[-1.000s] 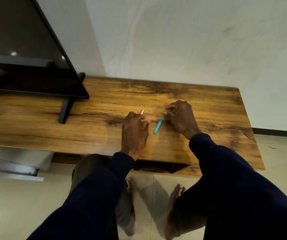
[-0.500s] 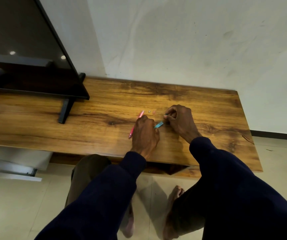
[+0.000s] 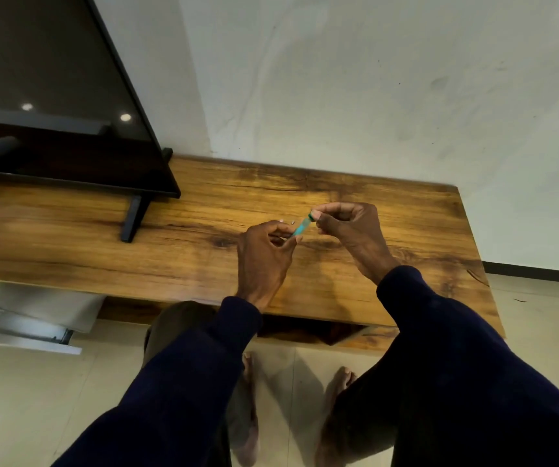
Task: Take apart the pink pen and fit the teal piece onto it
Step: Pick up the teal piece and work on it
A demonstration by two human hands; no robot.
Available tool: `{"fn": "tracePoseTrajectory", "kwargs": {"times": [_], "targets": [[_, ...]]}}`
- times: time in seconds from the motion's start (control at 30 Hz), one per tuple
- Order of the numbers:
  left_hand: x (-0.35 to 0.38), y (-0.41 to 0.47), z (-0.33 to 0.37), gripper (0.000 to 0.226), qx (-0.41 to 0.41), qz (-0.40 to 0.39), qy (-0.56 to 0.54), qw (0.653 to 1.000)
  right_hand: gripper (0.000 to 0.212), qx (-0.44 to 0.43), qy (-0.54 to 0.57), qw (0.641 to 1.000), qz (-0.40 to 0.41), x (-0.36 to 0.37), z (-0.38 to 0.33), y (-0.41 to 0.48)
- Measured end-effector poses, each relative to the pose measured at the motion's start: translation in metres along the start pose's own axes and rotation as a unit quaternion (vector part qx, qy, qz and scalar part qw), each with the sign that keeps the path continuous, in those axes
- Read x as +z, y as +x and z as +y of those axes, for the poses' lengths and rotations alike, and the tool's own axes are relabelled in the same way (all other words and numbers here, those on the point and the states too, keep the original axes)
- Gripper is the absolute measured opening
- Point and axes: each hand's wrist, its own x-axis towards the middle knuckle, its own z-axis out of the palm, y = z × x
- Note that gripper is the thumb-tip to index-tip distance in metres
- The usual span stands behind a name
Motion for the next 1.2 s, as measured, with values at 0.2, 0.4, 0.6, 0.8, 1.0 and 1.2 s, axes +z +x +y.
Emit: {"fn": "tracePoseTrajectory", "kwargs": {"times": [0.2,0.4,0.6,0.8,1.0,1.2], "targets": [[-0.007,-0.003,-0.001,0.025,0.025,0.024,-0.012,0.999,0.016,-0.012,-0.031,0.999,-0.006,0.007,-0.009,-0.001],[-0.011,-0.003,-0.004,0.025,0.059,0.036,-0.001,0.998,0.017,-0.009,-0.074,0.997,-0.003,0.008,-0.01,-0.004],[-0.011,-0.002,-0.002,0.024,0.096,0.035,0.03,0.994,0.017,-0.022,-0.069,0.997,0.004,0.008,-0.013,-0.003],[-0.011,-0.001,0.002,0.023,0.087,0.032,0.013,0.996,0.018,-0.039,-0.05,0.998,0.006,0.007,-0.014,-0.006],[-0.01,-0.001,0.006,0.021,0.05,0.029,-0.017,0.998,0.023,-0.046,-0.05,0.998,0.007,0.006,-0.014,-0.008],[-0.011,0.002,0.006,0.021,0.047,0.026,-0.015,0.998,0.021,-0.063,-0.04,0.997,0.002,0.006,-0.014,-0.011]]}}
